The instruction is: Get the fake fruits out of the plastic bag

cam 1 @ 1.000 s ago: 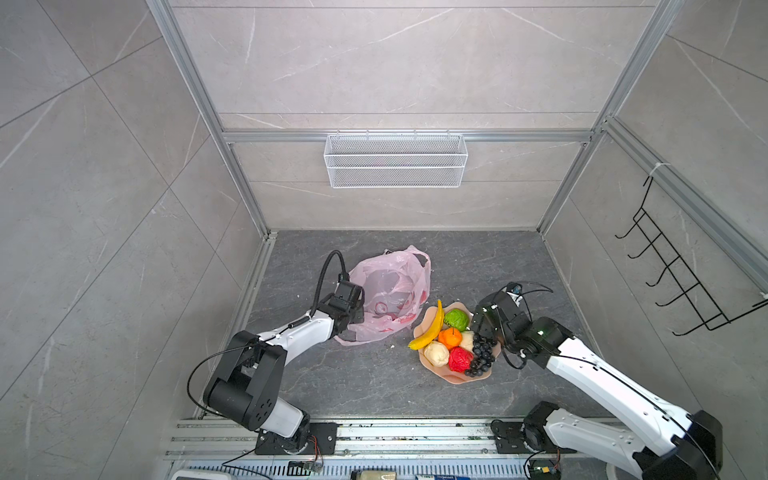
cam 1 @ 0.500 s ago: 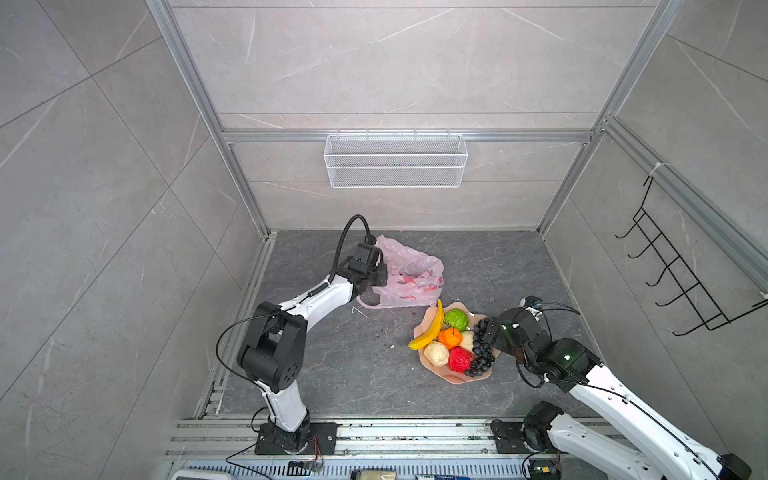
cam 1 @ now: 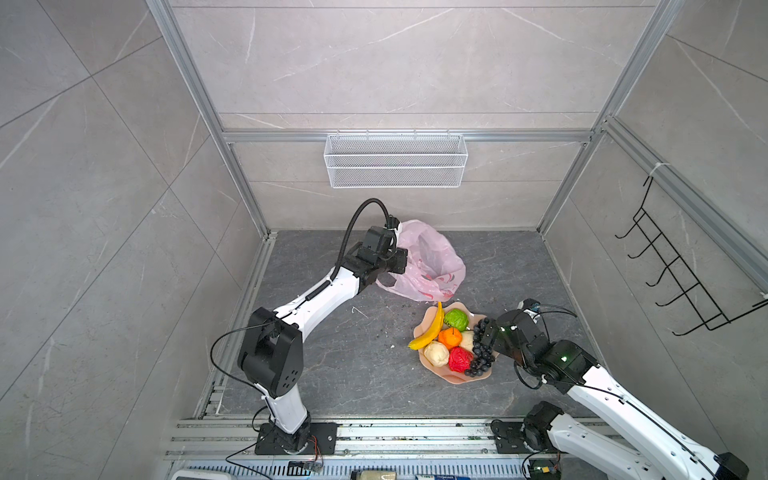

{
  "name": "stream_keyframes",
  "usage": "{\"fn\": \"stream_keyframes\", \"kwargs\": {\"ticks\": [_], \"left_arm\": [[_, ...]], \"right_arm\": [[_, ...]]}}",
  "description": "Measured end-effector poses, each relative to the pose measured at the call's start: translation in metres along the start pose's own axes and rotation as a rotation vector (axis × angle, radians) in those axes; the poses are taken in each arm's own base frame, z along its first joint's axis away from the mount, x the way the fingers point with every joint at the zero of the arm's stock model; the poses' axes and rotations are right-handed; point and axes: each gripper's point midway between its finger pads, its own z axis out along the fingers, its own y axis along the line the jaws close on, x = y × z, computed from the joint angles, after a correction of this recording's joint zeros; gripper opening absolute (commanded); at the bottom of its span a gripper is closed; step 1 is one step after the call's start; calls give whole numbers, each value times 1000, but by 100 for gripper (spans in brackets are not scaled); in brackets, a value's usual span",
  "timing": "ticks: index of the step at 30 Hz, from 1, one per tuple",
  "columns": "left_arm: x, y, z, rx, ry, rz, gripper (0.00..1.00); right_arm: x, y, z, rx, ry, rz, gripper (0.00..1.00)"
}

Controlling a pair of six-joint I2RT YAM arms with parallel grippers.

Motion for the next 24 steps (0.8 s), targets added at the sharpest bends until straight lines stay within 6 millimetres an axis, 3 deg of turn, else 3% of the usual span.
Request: {"fn": "stream_keyframes", "kwargs": {"ticks": [4, 8, 12, 15, 17, 18, 24], "left_arm": [[-30, -10, -2, 29, -56, 15, 0], [-38, -9, 28, 23, -41, 45, 0], [0, 12, 75, -35, 71, 67, 0], [34, 34, 101, -96, 175, 73, 2], [45, 50, 114, -137, 218, 72, 5], [46, 59, 119, -156, 227, 71, 8], [24, 95, 124, -242, 218, 96, 59]], "right_arm": [[0, 0, 0, -1, -1, 4, 99], [0, 0, -2, -14, -10, 26, 99], [5, -5, -1, -23, -8, 42, 99], [10, -8, -1, -29, -3, 56, 99], [14, -9, 1, -32, 7, 59, 99], [17, -10, 3, -33, 15, 60, 100], [37, -9, 14, -53, 72, 71, 100]]}}
